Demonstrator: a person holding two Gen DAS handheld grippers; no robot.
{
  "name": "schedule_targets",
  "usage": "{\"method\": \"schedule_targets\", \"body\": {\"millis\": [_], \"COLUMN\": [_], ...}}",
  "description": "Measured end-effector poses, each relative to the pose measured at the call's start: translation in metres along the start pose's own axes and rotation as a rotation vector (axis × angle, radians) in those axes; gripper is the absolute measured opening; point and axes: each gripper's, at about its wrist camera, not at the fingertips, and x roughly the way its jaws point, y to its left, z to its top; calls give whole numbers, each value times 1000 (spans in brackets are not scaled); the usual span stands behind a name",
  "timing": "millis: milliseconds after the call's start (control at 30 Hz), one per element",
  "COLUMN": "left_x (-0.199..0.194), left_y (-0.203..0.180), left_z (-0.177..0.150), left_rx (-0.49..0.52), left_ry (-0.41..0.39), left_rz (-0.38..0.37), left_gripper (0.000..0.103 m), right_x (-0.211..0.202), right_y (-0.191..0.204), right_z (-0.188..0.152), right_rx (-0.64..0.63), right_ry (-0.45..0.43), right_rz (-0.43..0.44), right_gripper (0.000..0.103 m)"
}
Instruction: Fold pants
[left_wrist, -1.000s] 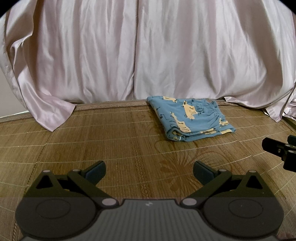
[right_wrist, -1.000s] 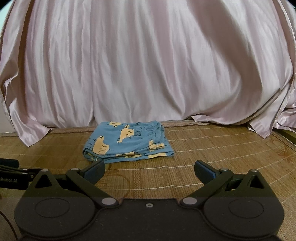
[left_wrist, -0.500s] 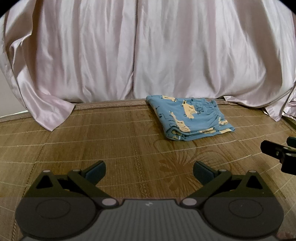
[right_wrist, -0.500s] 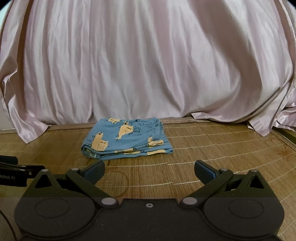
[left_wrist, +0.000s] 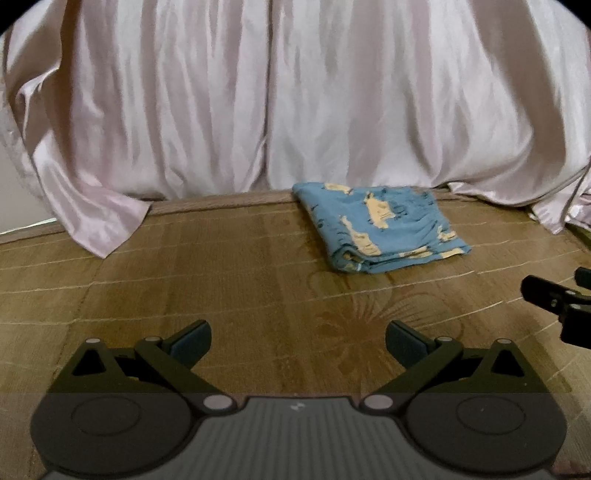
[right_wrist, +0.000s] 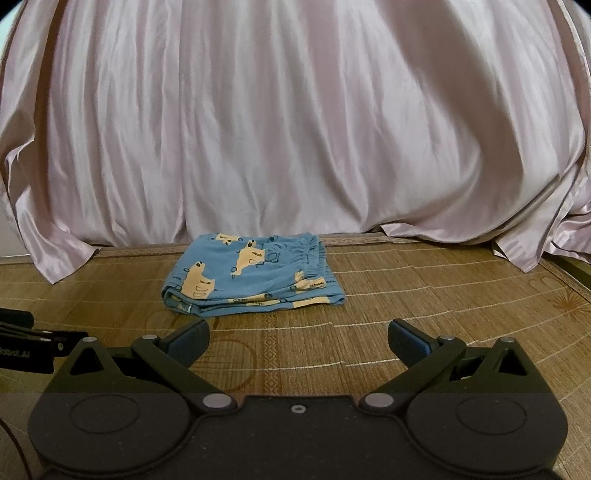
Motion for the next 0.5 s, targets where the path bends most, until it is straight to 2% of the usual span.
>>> {"method": "schedule_targets", "body": {"millis": [500], "left_x": [2], "left_y": [-3], "left_z": [-1], "left_rx": [35], "left_ry": [13], "left_rz": [16], "left_gripper": [103], "right_x": [1], "right_y": [-1], "right_z": [-2], "right_rx": [-8], "right_ry": [8], "right_rz": [3], "right_gripper": [102]}}
